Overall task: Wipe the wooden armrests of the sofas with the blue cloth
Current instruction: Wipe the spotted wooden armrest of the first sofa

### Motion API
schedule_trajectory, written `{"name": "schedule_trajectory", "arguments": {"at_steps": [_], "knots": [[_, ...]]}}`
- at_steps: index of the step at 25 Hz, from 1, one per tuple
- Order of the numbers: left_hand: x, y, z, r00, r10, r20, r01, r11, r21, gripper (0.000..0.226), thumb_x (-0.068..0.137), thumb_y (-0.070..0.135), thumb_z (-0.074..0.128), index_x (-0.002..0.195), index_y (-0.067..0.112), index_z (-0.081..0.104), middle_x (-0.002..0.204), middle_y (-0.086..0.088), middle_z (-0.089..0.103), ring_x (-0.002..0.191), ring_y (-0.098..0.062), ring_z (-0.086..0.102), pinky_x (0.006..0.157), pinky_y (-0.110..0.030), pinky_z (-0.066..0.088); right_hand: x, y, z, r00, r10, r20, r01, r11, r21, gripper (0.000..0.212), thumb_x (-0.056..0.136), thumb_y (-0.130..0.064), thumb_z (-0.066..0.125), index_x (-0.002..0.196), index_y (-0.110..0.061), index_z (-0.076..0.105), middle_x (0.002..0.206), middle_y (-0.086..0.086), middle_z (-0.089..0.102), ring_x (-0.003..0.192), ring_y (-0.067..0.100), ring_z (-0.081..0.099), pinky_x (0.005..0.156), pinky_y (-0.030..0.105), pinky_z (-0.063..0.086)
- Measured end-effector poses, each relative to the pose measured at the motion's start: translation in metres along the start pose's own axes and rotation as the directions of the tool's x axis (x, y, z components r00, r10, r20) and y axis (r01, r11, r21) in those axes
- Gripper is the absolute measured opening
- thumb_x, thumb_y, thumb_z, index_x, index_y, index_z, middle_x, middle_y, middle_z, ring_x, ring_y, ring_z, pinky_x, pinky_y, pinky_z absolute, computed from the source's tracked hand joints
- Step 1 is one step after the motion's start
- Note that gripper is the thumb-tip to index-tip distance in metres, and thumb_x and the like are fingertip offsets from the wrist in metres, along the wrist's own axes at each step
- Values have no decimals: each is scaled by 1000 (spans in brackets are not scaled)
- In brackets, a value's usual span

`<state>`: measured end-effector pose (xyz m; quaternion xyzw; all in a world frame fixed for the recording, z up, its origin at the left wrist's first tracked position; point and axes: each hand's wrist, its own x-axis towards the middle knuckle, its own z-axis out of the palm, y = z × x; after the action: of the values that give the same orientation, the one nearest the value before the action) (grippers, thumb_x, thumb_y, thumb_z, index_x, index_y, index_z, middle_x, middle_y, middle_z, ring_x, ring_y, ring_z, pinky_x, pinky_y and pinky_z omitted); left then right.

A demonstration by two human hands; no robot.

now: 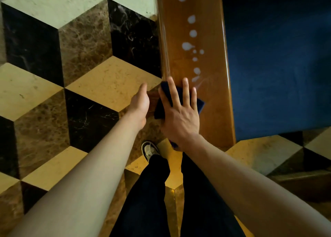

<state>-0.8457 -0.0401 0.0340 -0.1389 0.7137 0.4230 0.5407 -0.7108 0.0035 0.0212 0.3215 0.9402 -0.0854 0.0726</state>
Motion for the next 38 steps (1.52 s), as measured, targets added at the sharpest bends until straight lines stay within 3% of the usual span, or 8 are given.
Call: {"name": "schedule_trajectory", "arguments": {"at_steps": [6,12,18,24,28,30,33,38], "knots": [[6,8,0,997,81,-13,-81,997,-10,62,98,65,34,115,18,70,101,-7,79,96,-29,76,80,-45,62,39,-6,-10,997,70,-30,-70,998,7,75,91,-42,29,163,-22,24,174,10,2,158,44,-4,127,60,6],[-5,-7,27,999,-8,52,6,999,40,74,95,69,31,131,15,66,121,-12,75,106,-32,71,83,-45,56,-81,28,5,956,292,27,-293,955,55,102,87,-85,33,165,-28,2,174,8,-5,159,36,-10,128,58,5],[3,9,44,998,64,26,-66,993,99,74,97,66,30,146,16,52,142,-13,63,125,-33,61,110,-54,46,15,56,-19,871,490,26,-488,859,156,118,74,-100,26,165,-28,1,173,16,-6,156,47,-10,124,65,0],[23,30,36,996,92,-12,-89,987,133,82,90,73,26,138,14,57,135,-15,66,122,-36,62,107,-59,47,134,139,-48,664,702,258,-704,470,533,111,62,-99,41,146,-26,40,136,12,61,120,40,61,95,47,50],[28,54,41,994,98,-48,-90,985,146,85,89,75,26,141,14,55,137,-16,65,124,-37,61,108,-58,46,108,154,-44,708,623,332,-629,343,698,77,84,-83,39,138,-31,57,130,5,69,119,30,64,86,32,44],[26,64,47,993,97,-69,-85,984,159,82,92,74,25,139,15,57,131,-13,68,119,-34,64,106,-56,48,65,142,-35,735,620,274,-605,418,677,74,87,-81,38,148,-40,44,142,5,61,129,32,59,90,34,44],[24,80,56,991,75,-109,-60,989,138,78,96,72,24,137,15,58,131,-12,68,119,-32,64,108,-55,47,6,111,-24,889,434,145,-457,828,325,86,91,-84,27,161,-45,-2,174,3,5,158,38,9,125,55,18],[32,107,60,982,36,-185,-40,999,-20,64,97,67,32,110,17,69,112,-11,74,99,-30,70,90,-48,55,66,66,-28,1000,-14,17,11,990,142,92,90,-81,35,165,-33,10,174,6,-1,158,40,-10,125,65,3]]}}
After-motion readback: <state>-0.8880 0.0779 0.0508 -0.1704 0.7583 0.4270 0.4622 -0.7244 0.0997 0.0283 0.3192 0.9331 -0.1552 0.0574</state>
